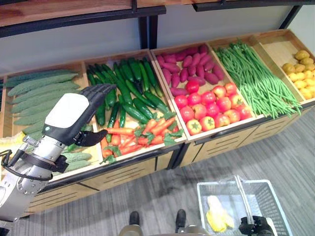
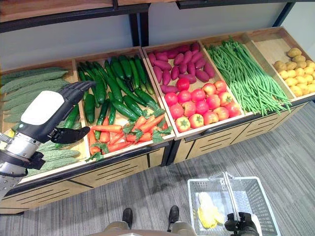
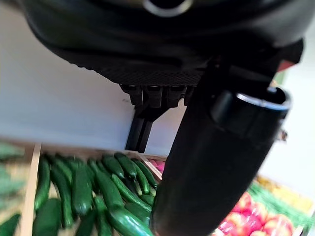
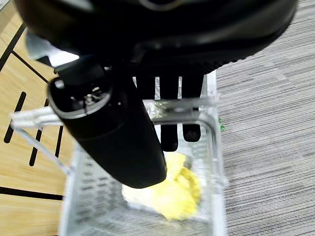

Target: Get the vegetables into the basket

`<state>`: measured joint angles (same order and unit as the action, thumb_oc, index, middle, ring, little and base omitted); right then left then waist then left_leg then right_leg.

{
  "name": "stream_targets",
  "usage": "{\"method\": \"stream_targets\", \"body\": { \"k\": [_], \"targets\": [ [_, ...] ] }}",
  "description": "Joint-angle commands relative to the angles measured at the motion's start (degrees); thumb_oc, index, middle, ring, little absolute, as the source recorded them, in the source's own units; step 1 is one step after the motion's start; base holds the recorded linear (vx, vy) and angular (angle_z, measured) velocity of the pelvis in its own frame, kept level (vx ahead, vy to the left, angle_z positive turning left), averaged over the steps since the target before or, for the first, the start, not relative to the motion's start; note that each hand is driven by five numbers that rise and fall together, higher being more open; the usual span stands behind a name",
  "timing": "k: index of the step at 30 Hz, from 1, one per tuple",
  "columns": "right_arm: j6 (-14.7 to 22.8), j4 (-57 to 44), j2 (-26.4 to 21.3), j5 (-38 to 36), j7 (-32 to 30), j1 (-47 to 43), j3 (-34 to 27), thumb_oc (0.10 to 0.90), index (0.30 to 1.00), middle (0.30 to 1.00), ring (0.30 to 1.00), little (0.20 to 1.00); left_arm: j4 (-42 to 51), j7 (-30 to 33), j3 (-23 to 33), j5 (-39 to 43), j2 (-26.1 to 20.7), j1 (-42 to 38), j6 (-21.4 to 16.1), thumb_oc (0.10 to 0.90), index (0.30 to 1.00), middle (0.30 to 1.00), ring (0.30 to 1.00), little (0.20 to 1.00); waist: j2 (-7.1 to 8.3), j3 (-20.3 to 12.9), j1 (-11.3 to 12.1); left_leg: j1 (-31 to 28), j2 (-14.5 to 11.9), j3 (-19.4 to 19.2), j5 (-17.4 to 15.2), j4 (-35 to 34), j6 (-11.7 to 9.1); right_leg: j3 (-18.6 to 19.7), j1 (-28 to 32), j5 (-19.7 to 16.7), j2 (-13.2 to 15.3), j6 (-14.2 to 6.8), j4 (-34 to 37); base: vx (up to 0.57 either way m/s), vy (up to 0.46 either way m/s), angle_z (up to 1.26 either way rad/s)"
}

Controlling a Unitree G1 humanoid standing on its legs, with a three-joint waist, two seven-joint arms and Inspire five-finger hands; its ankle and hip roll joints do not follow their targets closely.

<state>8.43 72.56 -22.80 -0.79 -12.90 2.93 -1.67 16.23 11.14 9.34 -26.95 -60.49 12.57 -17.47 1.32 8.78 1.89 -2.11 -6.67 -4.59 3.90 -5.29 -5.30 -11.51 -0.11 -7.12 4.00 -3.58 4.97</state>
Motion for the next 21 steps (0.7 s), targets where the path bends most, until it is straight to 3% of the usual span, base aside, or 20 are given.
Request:
{"method": "stream_targets", "body": {
  "k": [1, 7, 13, 21],
  "targets": [
    [2.04, -1.77, -4.66, 0.19, -2.67, -2.29, 1.75, 0.4, 0.3, 0.3, 0.3, 0.3, 0.91, 6.12, 4.92, -4.29, -4.12, -4.62, -0.6, 0.9, 1.0, 1.0, 1.0, 1.0, 2.58, -2.95, -0.82, -0.17, -1.42, -2.71, -1.64, 0.42, -1.3, 0.85, -0.44, 0.06, 5.77, -6.74, -0.93, 0.0, 0.031, -0.01],
    [2.02, -4.41, -5.14, 1.13, -2.77, -2.92, 2.76, 0.4, 0.3, 0.3, 0.3, 0.3, -7.7, 6.78, -1.62, -9.31, -6.1, -7.48, 1.08, 0.9, 1.0, 1.0, 1.0, 1.0, 3.01, -2.35, -1.6, 0.39, -0.97, -3.31, -1.67, 0.29, -1.06, 1.63, -1.68, -0.67, 6.28, -7.03, -0.77, -0.02, 0.041, -0.06],
    [2.2, -6.92, -5.29, 1.87, -3.61, -4.59, 3.95, 0.4, 0.3, 0.3, 0.3, 0.3, -17.81, 9.22, -9.58, -13.61, -3.44, -14.33, 4.61, 0.9, 1.0, 1.0, 1.0, 1.0, 3.52, -0.69, -2.42, 1.87, -0.94, -3.82, -1.4, 0.29, -0.88, 2.69, -3.95, -1.35, 6.42, -7.17, -0.7, -0.03, 0.03, -0.13],
    [2.07, -7.33, -5.14, 2.78, -4.2, -5.2, 4.82, 0.4, 0.3, 0.3, 0.3, 0.3, -24.83, 11.08, -14.91, -15.06, 0.23, -19.74, 6.52, 0.9, 1.0, 1.0, 1.0, 1.0, 3.81, -0.09, -3.04, 2.22, -1.03, -4.47, -1.37, 0.29, -0.81, 3.57, -5.03, -1.71, 6.53, -7.17, -0.72, 0.0, 0.019, -0.06]
  ]
}}
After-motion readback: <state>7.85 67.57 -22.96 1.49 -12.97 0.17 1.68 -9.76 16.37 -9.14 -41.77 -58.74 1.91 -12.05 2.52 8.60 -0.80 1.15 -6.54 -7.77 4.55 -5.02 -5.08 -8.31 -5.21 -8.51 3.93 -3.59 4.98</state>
